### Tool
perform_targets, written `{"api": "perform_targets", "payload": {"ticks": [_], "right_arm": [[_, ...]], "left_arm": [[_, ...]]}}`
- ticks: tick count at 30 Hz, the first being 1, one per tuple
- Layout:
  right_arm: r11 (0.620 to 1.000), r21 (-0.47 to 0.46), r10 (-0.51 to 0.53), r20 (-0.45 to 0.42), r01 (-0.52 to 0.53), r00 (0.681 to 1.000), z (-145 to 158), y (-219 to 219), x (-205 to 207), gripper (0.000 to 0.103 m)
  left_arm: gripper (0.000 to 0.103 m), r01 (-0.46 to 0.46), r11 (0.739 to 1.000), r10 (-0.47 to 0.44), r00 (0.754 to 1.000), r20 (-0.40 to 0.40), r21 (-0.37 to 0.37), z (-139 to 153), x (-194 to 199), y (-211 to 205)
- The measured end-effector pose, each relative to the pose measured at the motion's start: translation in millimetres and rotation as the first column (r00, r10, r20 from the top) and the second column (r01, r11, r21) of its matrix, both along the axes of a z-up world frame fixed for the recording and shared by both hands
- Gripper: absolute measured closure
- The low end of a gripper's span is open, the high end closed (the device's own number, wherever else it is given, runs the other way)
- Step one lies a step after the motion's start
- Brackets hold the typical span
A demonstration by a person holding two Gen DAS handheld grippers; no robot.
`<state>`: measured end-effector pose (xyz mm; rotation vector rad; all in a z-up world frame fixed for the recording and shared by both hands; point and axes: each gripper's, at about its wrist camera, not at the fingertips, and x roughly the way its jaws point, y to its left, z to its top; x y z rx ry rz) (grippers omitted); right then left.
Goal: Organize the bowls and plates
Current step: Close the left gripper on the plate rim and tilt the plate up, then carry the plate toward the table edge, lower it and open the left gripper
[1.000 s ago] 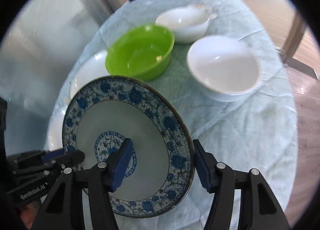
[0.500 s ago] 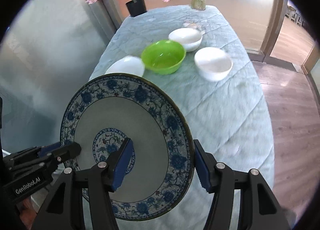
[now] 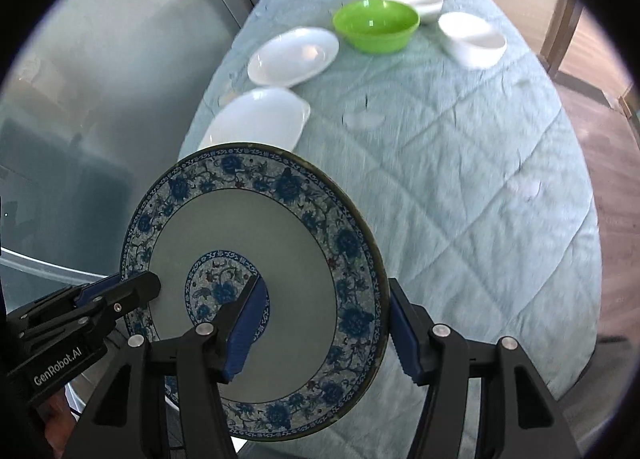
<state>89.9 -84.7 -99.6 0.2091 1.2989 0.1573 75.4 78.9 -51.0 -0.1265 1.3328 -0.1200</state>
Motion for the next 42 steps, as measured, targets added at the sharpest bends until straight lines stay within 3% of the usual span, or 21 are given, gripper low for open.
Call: {"api": "perform_targets", "payload": {"ticks": [11, 20, 32, 39, 41, 42], "right_arm": [[0.999, -0.009, -0.047, -0.143, 0.046, 0.989, -62.7, 4.9, -13.7, 0.044], [0.992, 0.001, -0.12, -0.21, 0.123, 0.97, -107.6, 3.9, 2.1, 0.041], [0.989, -0.044, -0.147, -0.182, 0.141, 0.972, -103.5, 11.6, 21.7, 0.039], [0.991, -0.061, -0.127, -0.199, 0.117, 0.972, -93.8, 12.8, 28.8, 0.036], [0.991, -0.06, -0.132, -0.181, 0.123, 0.975, -82.8, 5.8, 29.0, 0.036], [0.99, -0.063, -0.136, -0.174, 0.127, 0.975, -79.6, 2.0, 28.3, 0.036]], "left_arm": [[0.078, 0.02, 1.0, -0.02, 0.993, -0.118, 0.002, -61.2, -2.4, 2.8], [0.078, 0.036, 0.999, -0.032, 0.988, -0.149, 0.028, -104.1, 23.1, -1.0], [0.078, 0.023, 1.0, -0.021, 0.992, -0.126, 0.015, -107.2, 52.6, 1.0], [0.078, 0.006, 0.997, -0.015, 0.994, -0.111, -0.082, -109.1, 59.5, 7.9], [0.071, 0.008, 0.997, -0.014, 0.997, -0.077, -0.075, -98.5, 57.7, 9.3], [0.061, 0.013, 0.997, -0.018, 0.998, -0.064, -0.077, -94.1, 55.8, 8.1]]}}
